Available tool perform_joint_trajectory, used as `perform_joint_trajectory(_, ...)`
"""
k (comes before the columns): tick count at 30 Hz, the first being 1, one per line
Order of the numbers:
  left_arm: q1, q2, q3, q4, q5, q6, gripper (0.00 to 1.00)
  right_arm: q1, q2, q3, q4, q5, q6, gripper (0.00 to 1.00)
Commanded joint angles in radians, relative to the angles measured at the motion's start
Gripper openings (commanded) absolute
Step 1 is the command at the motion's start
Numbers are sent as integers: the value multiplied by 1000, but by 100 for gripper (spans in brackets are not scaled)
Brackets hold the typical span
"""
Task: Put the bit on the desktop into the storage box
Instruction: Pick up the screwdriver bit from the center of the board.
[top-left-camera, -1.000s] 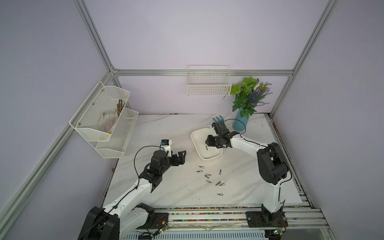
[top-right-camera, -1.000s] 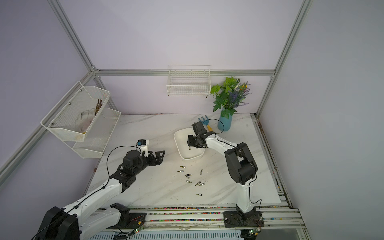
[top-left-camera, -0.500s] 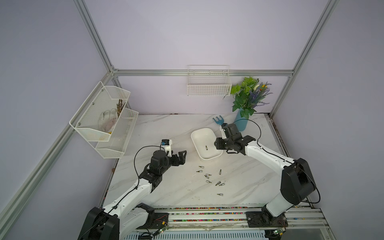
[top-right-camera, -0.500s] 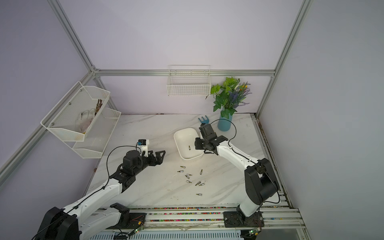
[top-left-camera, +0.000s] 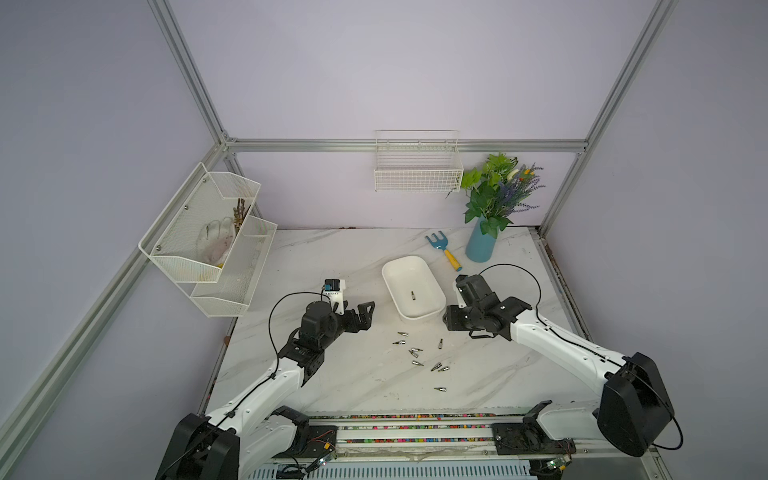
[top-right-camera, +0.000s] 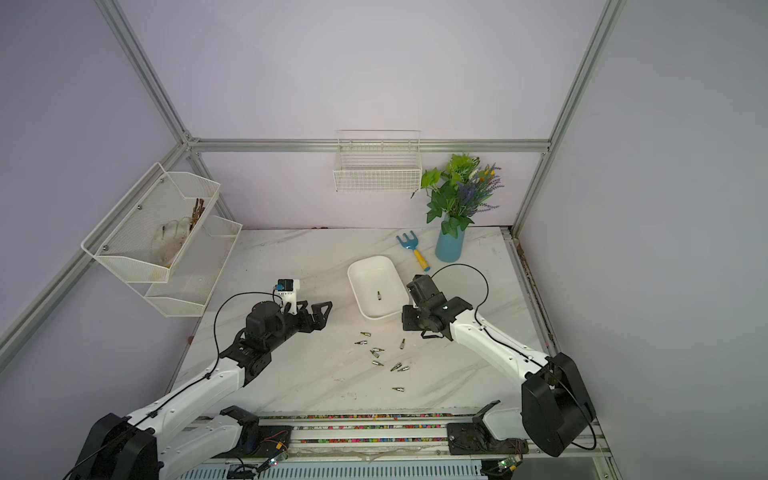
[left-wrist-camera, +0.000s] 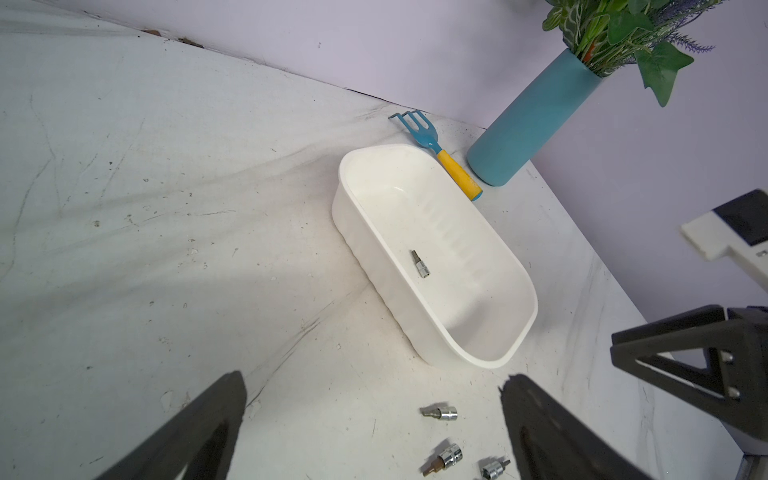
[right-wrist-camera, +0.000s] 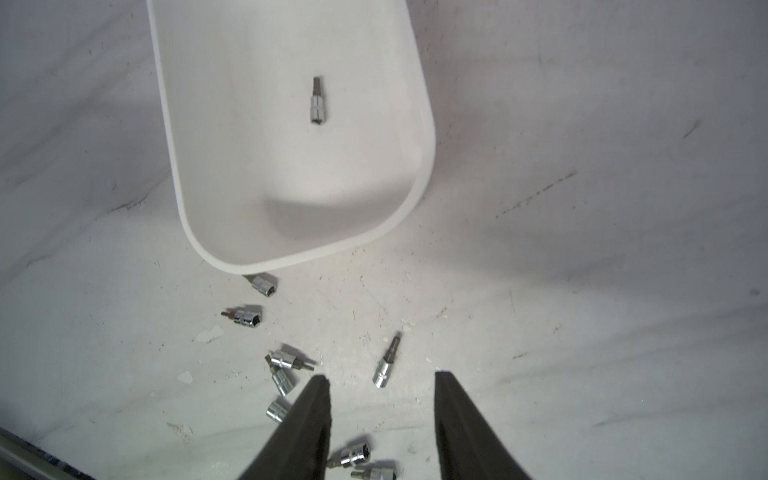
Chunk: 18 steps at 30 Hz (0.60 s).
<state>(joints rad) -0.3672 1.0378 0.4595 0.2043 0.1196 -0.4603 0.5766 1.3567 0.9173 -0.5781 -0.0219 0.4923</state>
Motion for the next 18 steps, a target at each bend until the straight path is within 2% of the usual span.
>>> perform_joint_trajectory(1, -4, 15, -3, 47, 7, 17, 100, 39, -11, -43, 0, -11, 68, 45)
perform_joint_trajectory(11, -4, 15, -3, 39, -5, 17, 100, 128, 119, -33, 42, 45, 124, 43)
perform_joint_trajectory(18, -4, -10, -8, 31, -17, 21, 100, 144, 200, -16, 75, 41, 135, 40)
